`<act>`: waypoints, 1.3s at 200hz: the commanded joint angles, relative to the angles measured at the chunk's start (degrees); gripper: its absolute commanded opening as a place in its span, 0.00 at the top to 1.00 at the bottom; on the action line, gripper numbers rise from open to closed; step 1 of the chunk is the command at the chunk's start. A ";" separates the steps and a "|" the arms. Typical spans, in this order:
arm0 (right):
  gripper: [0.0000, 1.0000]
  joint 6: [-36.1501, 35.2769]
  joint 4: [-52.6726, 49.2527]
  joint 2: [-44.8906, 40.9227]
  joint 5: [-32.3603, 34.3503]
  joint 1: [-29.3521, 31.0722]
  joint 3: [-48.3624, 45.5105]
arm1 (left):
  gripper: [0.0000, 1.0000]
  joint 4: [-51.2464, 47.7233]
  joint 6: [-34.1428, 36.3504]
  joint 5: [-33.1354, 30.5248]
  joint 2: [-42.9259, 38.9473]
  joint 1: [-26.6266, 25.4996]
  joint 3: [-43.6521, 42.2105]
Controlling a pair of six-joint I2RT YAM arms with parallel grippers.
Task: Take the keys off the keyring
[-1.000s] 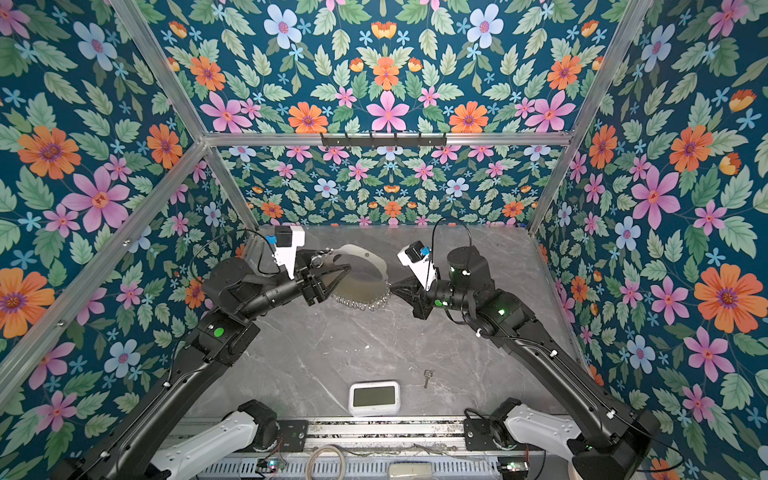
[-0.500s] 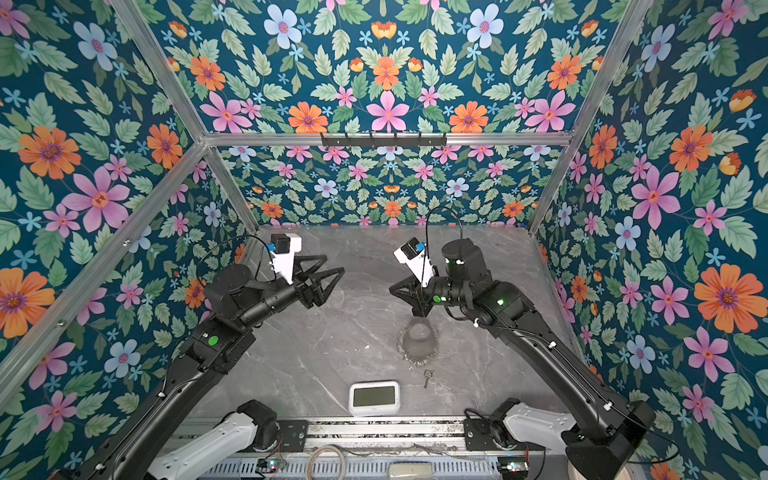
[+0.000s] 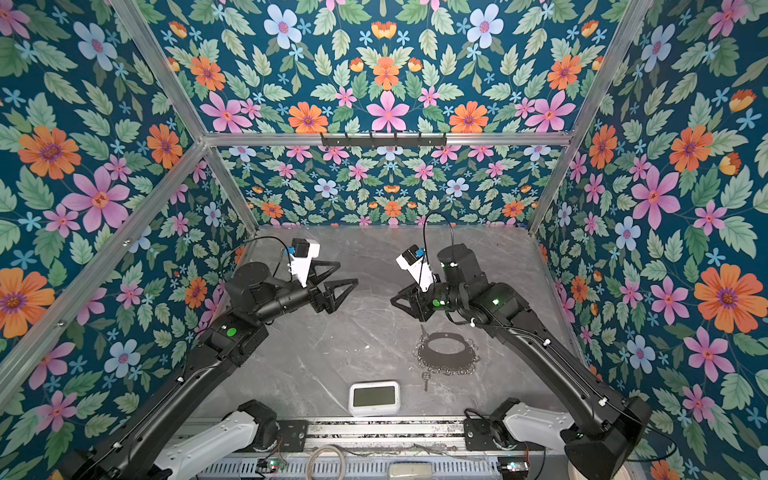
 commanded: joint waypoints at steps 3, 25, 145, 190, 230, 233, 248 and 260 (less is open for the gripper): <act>0.53 6.32 -1.53 0.24 7.28 0.10 -2.42 | 0.00 5.82 -2.03 -0.80 -0.28 -0.02 -1.56; 0.50 9.99 -3.11 2.60 12.15 0.08 -5.17 | 0.00 7.62 -3.67 -2.28 -0.22 -0.03 -3.48; 0.67 20.54 -0.24 22.53 21.34 -0.36 -16.78 | 0.08 13.49 -8.60 -3.32 -0.50 -0.06 -11.49; 0.71 20.37 1.91 26.24 21.35 -0.84 -16.83 | 0.07 12.87 -8.18 -3.51 -1.05 -0.02 -11.81; 0.78 19.85 3.63 27.17 20.90 -2.32 -16.80 | 0.07 12.86 -8.14 -3.30 -1.05 -0.02 -11.50; 0.79 19.76 3.73 27.27 20.85 -2.53 -16.75 | 0.07 12.87 -8.14 -3.31 -1.05 -0.02 -11.53; 0.80 19.49 3.74 27.37 20.34 -2.91 -16.78 | 0.07 12.73 -8.15 -3.25 -0.90 -0.06 -11.53; 0.80 19.33 3.90 27.39 19.77 -2.95 -16.90 | 0.07 12.65 -8.05 -3.18 -0.79 -0.02 -11.40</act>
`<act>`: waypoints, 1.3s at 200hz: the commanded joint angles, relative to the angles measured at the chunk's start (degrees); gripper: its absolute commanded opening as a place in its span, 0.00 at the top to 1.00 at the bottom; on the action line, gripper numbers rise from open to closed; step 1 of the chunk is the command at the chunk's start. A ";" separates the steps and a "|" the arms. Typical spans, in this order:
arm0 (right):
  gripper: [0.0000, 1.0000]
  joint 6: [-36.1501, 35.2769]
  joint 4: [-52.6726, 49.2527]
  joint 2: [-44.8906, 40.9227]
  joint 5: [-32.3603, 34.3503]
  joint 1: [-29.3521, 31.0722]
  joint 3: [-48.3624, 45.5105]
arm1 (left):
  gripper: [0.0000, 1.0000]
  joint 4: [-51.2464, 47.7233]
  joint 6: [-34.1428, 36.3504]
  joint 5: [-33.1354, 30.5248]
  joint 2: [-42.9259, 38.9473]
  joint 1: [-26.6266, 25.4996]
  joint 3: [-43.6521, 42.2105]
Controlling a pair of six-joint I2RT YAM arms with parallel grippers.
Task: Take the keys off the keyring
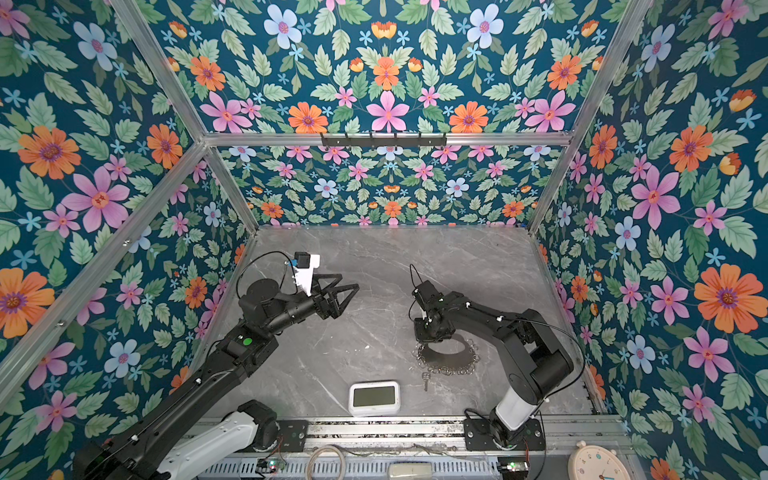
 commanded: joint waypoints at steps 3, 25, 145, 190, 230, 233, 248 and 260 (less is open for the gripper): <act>0.80 -0.71 0.68 0.05 -0.92 -0.07 -0.09 | 0.07 1.09 0.58 0.46 0.18 0.00 0.38; 0.80 -0.76 1.12 -0.02 -1.77 -0.02 -0.49 | 0.07 0.95 0.80 0.08 0.18 0.00 0.38; 1.00 -4.89 1.73 -15.33 3.17 -5.86 -1.69 | 0.07 2.27 0.89 0.17 0.02 0.00 0.72; 1.00 -8.78 5.19 -25.54 0.54 -6.40 0.40 | 0.04 4.72 0.10 -0.07 -0.24 0.00 0.52; 1.00 -12.56 13.28 -31.24 -8.41 -6.40 1.64 | 0.04 2.56 -0.66 1.81 2.87 0.00 3.54; 1.00 -12.61 13.85 -31.32 -8.95 -6.34 1.81 | 0.04 2.66 -0.73 1.98 3.08 0.00 3.60; 1.00 -13.02 14.86 -30.53 -11.95 -6.36 3.90 | 0.06 2.97 -1.13 2.55 3.95 0.00 3.96; 1.00 -13.46 16.59 -29.79 -17.26 -6.43 5.00 | 0.09 3.02 -1.13 3.71 4.63 0.00 4.46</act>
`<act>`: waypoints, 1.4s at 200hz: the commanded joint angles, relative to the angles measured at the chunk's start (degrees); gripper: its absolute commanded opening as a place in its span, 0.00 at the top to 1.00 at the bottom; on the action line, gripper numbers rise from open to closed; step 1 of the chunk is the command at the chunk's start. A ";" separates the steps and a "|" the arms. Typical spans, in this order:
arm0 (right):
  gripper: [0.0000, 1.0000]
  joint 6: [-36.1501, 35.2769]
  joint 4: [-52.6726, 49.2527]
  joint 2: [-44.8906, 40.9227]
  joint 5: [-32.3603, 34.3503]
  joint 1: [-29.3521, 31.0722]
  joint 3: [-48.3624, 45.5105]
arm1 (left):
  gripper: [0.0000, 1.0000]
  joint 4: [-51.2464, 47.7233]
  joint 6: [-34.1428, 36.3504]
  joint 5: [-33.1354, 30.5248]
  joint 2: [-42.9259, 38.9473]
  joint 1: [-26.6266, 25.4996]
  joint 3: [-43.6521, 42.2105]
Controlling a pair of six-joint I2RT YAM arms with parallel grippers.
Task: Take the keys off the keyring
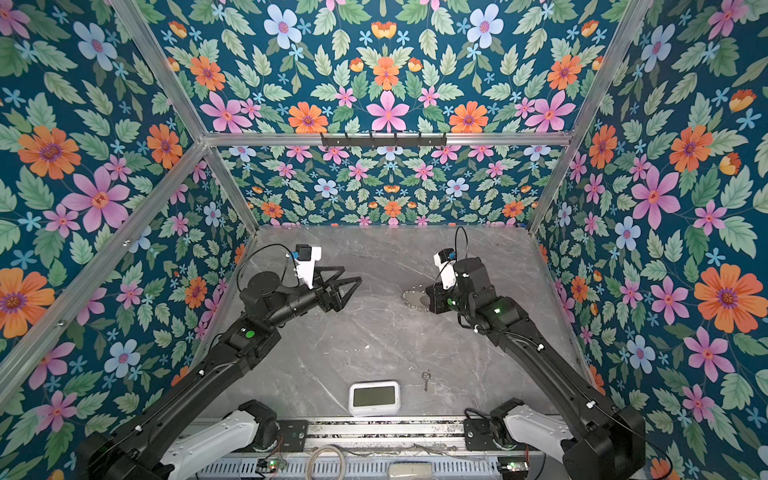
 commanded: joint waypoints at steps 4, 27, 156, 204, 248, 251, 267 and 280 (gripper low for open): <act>1.00 -2.50 6.56 1.06 -11.03 0.02 2.54 | 0.10 1.29 -0.70 2.95 1.08 0.00 1.04; 1.00 -2.38 6.90 3.17 -14.39 -0.02 6.29 | 0.15 1.20 -0.86 5.08 2.51 0.00 2.11; 1.00 -2.86 14.07 8.31 -49.69 0.03 11.39 | 0.25 8.82 -1.19 22.22 4.68 -0.34 3.48; 1.00 -0.95 16.37 8.76 -51.32 0.02 11.30 | 0.31 9.29 -1.90 23.46 6.79 -2.40 3.48; 1.00 -0.82 16.48 9.20 -50.66 -0.02 11.22 | 0.44 10.06 -2.02 23.78 7.39 -3.94 4.66; 1.00 -0.80 16.52 9.18 -50.34 -0.01 11.22 | 0.46 10.01 -2.05 23.96 7.42 -4.03 4.77; 1.00 -0.24 17.37 9.12 -50.05 0.14 10.99 | 0.50 10.35 -2.44 24.38 7.53 -4.37 4.88; 1.00 -0.21 17.53 9.12 -50.07 0.09 11.11 | 0.49 10.39 -2.54 24.01 7.52 -4.46 4.88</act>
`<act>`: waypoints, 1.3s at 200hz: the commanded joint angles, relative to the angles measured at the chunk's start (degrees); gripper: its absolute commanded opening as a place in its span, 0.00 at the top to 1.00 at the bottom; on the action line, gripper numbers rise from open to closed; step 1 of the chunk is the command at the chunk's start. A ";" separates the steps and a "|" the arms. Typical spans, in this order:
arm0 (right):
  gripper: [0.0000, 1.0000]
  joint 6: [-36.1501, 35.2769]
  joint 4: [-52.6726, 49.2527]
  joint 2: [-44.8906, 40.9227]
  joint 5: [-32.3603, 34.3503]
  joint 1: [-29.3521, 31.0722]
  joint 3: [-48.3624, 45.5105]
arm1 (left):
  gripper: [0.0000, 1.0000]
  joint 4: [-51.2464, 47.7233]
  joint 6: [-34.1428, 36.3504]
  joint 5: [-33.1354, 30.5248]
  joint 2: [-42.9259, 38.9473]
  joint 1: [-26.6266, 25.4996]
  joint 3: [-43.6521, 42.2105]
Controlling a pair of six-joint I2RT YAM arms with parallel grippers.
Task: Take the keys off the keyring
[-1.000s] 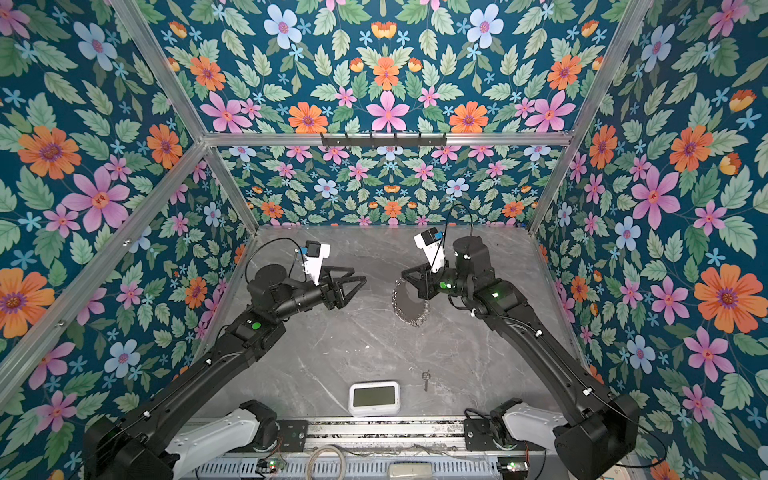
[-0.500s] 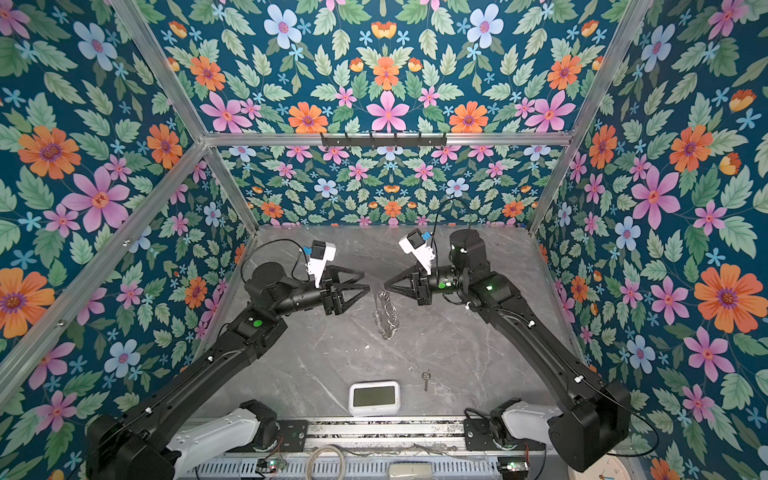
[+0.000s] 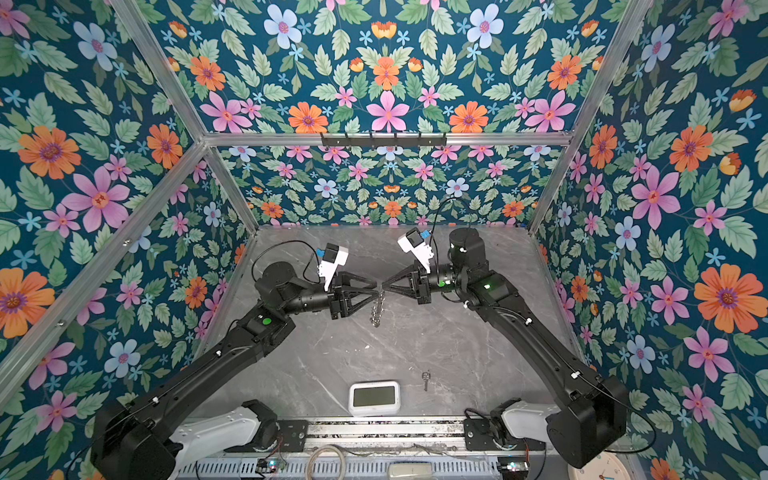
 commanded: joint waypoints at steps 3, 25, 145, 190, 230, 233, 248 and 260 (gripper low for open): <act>1.00 0.88 3.03 -0.11 -0.42 0.13 0.22 | 0.48 2.22 -0.25 0.45 0.06 -0.19 0.36; 1.00 0.76 2.81 0.20 -0.86 0.33 0.43 | 0.54 2.04 -0.01 0.00 0.45 -0.20 0.70; 1.00 -0.90 0.40 0.12 0.07 0.87 1.45 | 0.78 -1.75 0.62 0.55 0.81 -0.55 3.56; 1.00 0.20 1.92 -0.15 1.03 0.86 1.54 | 0.90 -1.38 0.11 1.54 1.03 -0.88 3.24; 1.00 1.20 3.29 0.09 1.30 1.24 1.28 | 1.00 0.89 -0.95 1.75 0.99 -1.29 3.17; 1.00 1.20 3.31 0.11 1.38 1.22 1.28 | 1.00 0.98 -1.08 1.60 0.99 -1.33 3.13; 1.00 1.30 3.25 0.29 1.64 1.40 1.12 | 1.00 1.27 -1.61 0.33 0.78 -1.29 3.13; 1.00 1.49 2.94 0.31 2.94 1.54 0.94 | 1.00 1.21 -2.37 -1.27 0.31 -1.34 3.30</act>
